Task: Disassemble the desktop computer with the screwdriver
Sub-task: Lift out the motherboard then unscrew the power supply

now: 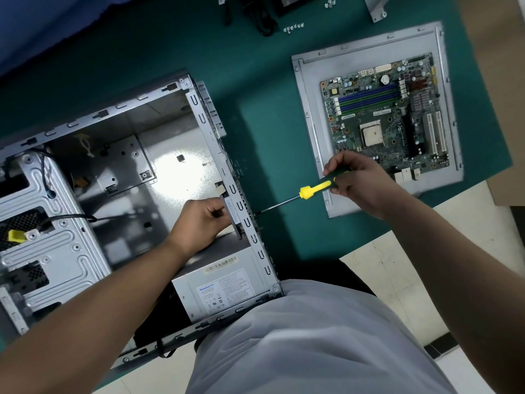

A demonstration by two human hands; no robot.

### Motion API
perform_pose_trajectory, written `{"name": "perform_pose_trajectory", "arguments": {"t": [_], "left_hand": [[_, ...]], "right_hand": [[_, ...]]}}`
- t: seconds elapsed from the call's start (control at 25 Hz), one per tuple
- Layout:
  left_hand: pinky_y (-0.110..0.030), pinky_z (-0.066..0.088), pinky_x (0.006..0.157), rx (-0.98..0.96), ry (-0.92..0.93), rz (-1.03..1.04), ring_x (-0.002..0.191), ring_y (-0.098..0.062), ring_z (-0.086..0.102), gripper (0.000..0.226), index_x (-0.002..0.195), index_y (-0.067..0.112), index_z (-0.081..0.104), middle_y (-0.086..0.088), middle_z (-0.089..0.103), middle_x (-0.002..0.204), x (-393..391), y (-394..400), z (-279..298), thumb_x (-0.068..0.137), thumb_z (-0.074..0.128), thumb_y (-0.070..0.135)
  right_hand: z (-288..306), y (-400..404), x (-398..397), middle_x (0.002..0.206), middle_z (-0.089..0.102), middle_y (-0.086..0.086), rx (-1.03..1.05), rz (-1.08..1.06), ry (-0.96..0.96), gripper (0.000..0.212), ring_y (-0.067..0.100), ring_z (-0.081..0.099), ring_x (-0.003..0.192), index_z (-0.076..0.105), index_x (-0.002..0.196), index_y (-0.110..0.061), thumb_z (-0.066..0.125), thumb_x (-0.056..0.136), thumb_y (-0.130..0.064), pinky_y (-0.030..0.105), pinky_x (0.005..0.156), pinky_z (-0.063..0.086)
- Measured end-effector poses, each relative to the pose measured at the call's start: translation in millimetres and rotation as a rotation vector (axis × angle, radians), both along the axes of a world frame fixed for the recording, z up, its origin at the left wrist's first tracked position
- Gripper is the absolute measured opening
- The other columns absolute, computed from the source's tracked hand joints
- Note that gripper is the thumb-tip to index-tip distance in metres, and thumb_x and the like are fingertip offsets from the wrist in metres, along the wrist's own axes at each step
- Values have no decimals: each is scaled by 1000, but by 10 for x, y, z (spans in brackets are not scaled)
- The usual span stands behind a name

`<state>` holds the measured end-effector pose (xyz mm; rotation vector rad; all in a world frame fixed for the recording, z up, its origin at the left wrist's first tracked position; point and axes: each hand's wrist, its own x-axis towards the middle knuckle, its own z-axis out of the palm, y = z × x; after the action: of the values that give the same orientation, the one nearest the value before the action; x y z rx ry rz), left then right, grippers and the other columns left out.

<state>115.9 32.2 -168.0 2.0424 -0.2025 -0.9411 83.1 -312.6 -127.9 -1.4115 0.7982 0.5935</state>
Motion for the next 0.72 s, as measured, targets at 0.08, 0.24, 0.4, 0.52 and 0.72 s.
{"name": "perform_pose_trajectory", "arguments": {"t": [0.08,0.24,0.4,0.52,0.72], "left_hand": [[-47,56,79,1,-3,-3,82,-37,71,15,78,8,77,-8,76,77,5,3,-4,87,72,-2],[-45,56,79,-7,6,-3,81,-35,71,17,77,11,78,-5,76,76,10,-6,17,87,73,-3],[-49,55,78,-1,14,-13,80,-39,70,14,76,4,75,-11,74,75,13,-7,18,87,71,-4],[-49,55,78,-3,11,-18,80,-39,70,14,76,4,74,-12,74,75,15,-6,19,87,72,-4],[-47,55,78,-10,17,-6,81,-37,71,15,77,8,77,-8,75,76,14,-13,36,87,73,-3]], "right_hand": [[-1,17,13,88,62,8,-12,-51,-1,47,18,56,75,64,74,-17,41,78,23,26,67,54],[-40,-27,12,85,62,9,-16,-156,10,44,23,52,69,59,78,-12,36,75,25,28,58,46],[-108,-23,-8,77,63,5,-60,-300,7,43,23,45,66,60,78,-13,40,77,24,33,63,32],[-167,159,-33,84,58,6,-103,-299,-66,41,22,49,74,58,82,-17,52,84,24,31,70,43],[-321,494,-127,100,60,-2,-646,285,-188,26,11,55,74,54,101,-29,71,89,-12,30,66,47]]}}
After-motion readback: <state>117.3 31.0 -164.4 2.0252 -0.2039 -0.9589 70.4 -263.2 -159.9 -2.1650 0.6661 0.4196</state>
